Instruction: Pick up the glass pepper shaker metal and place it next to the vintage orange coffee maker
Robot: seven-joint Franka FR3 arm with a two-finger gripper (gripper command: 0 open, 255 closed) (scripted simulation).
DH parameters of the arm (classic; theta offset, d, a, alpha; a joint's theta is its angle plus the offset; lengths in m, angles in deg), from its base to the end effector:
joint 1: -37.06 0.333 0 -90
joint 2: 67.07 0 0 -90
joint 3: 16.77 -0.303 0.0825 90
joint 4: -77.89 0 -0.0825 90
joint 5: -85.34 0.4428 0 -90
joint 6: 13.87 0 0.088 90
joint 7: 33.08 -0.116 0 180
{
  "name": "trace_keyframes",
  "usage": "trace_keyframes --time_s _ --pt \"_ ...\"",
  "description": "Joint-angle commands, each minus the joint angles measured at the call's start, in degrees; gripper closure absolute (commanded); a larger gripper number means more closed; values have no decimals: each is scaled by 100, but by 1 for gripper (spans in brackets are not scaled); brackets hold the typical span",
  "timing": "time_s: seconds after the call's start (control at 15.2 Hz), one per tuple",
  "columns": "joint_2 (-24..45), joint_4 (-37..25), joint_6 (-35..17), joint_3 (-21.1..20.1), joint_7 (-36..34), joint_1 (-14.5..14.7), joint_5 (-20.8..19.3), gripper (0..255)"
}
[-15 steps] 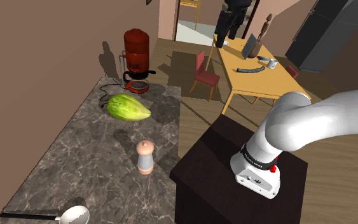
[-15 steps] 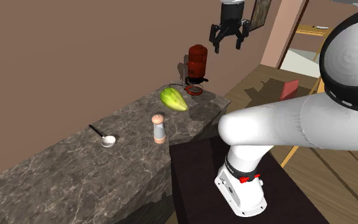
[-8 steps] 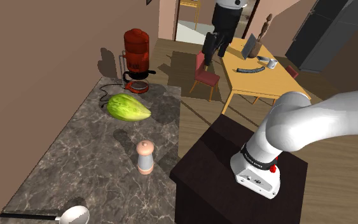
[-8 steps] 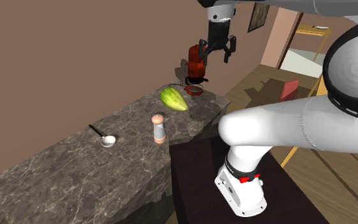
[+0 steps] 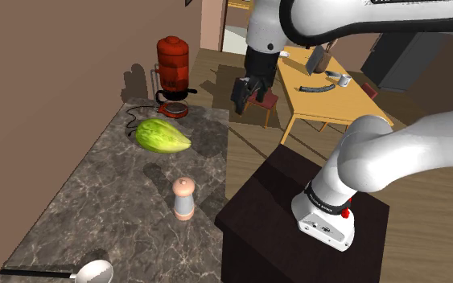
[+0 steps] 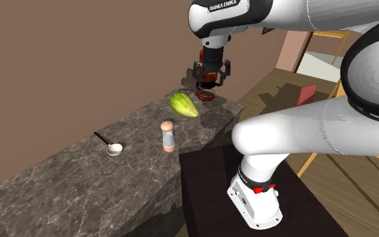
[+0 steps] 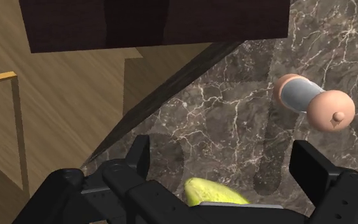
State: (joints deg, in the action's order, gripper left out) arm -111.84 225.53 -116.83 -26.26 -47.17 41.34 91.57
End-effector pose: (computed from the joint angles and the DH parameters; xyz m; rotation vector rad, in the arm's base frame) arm 0.3724 0.0992 0.4679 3.1281 -0.1221 -0.0023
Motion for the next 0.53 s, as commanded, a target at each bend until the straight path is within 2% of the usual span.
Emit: trace_keyframes --time_s 0.0,0.46 --pt "129 244 -405 -187 -225 84 205 0" --pt "1003 626 -1777 -851 -930 349 831 0"
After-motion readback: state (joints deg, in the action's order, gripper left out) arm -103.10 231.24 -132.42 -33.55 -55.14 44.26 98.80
